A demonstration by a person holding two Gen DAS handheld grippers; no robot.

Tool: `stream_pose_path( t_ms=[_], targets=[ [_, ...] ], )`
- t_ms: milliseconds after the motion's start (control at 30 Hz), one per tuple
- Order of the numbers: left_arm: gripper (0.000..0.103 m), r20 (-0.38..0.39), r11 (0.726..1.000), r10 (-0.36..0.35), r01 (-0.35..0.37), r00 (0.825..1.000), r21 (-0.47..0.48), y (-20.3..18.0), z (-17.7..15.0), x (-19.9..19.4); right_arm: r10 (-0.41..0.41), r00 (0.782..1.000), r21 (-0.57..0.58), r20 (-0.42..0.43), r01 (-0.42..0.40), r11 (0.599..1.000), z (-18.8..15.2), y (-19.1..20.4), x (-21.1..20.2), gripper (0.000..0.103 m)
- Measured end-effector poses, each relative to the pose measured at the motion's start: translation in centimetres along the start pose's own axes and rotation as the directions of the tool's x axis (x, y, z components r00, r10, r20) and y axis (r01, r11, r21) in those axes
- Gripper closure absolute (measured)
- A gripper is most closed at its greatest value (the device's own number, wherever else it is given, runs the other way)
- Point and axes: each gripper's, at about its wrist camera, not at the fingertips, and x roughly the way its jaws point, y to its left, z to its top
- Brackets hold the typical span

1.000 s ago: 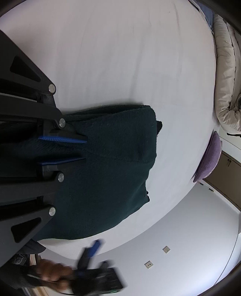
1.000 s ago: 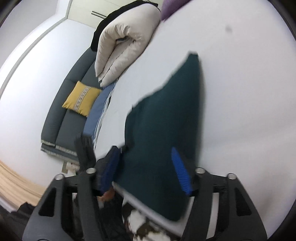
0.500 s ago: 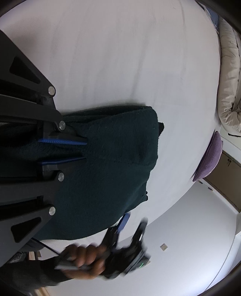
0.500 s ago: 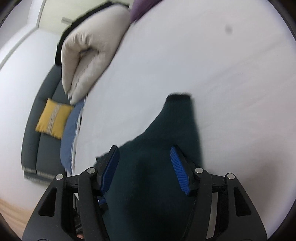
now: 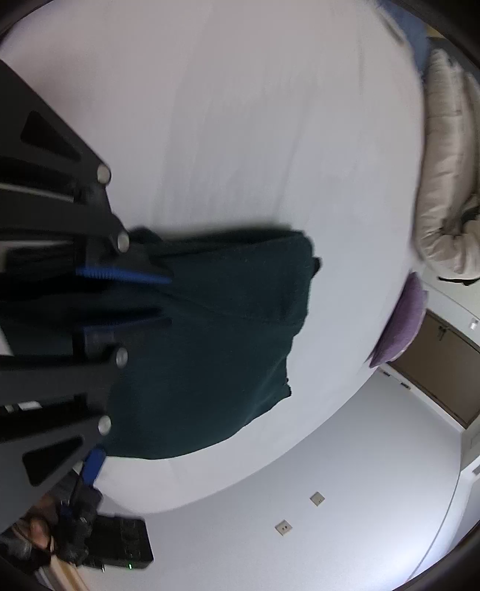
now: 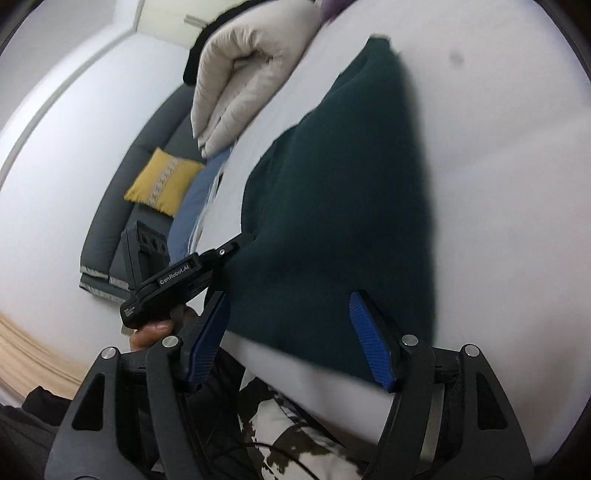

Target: Fold small clothes

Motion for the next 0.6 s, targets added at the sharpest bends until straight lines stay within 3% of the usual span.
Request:
stream_pose_path(
  t_ms=[33,67,167,233,267,333,400,467,500,600],
  targets=[
    [0.052,0.022,0.999,0.032,-0.032,0.999,0.013,-0.2,-0.3,-0.9,-0.011,1.0,0.01,0.02,0.011,1.0,-0.5,0.1,-1.1,0.037],
    [0.043,0.055,0.997,0.069,-0.071,0.996,0.029,-0.6,-0.8,-2.0,-0.024,0.999,0.011,0.036,0.023,1.0,-1.0,0.1,-2.3,0.037],
    [0.029,0.157,0.978,0.163,-0.18,0.974,0.105,-2.2,-1.9,-5.3,-0.122,0.988,-0.023,0.094,0.125,0.992,-1.7,2.2,-3.7,0.035],
    [0.016,0.249,0.951,0.225,-0.267,0.942,0.154,-3.7,-2.4,-7.7,-0.201,0.968,-0.067,0.15,0.213,0.975,-1.7,4.0,-5.3,0.036],
    [0.005,0.308,0.933,0.258,-0.319,0.916,0.169,-4.6,-2.6,-9.1,-0.266,0.942,-0.109,0.203,0.292,0.95,-1.8,5.6,-6.4,0.036],
    [0.0,0.453,0.889,0.314,-0.425,0.835,0.168,-6.4,-3.1,-12.1,-0.345,0.891,-0.168,0.297,0.404,0.899,-1.9,8.0,-8.2,0.035],
    [0.0,0.581,0.843,0.35,-0.517,0.734,0.145,-8.2,-3.3,-14.9,-0.384,0.827,-0.221,0.411,0.499,0.838,-2.0,11.1,-10.9,0.026],
    [0.0,0.644,0.817,0.369,-0.564,0.67,0.119,-9.5,-3.1,-16.6,-0.39,0.752,-0.243,0.532,0.576,0.78,-2.1,14.3,-12.2,0.007],
    [0.0,0.675,0.809,0.372,-0.579,0.637,0.101,-10.2,-2.9,-17.5,-0.379,0.709,-0.242,0.594,0.607,0.757,-2.2,15.7,-12.7,0.003],
    [0.0,0.743,0.8,0.353,-0.595,0.569,0.076,-11.7,-2.8,-20.0,-0.319,0.618,-0.236,0.718,0.648,0.724,-2.2,19.2,-14.2,0.0]
  ],
)
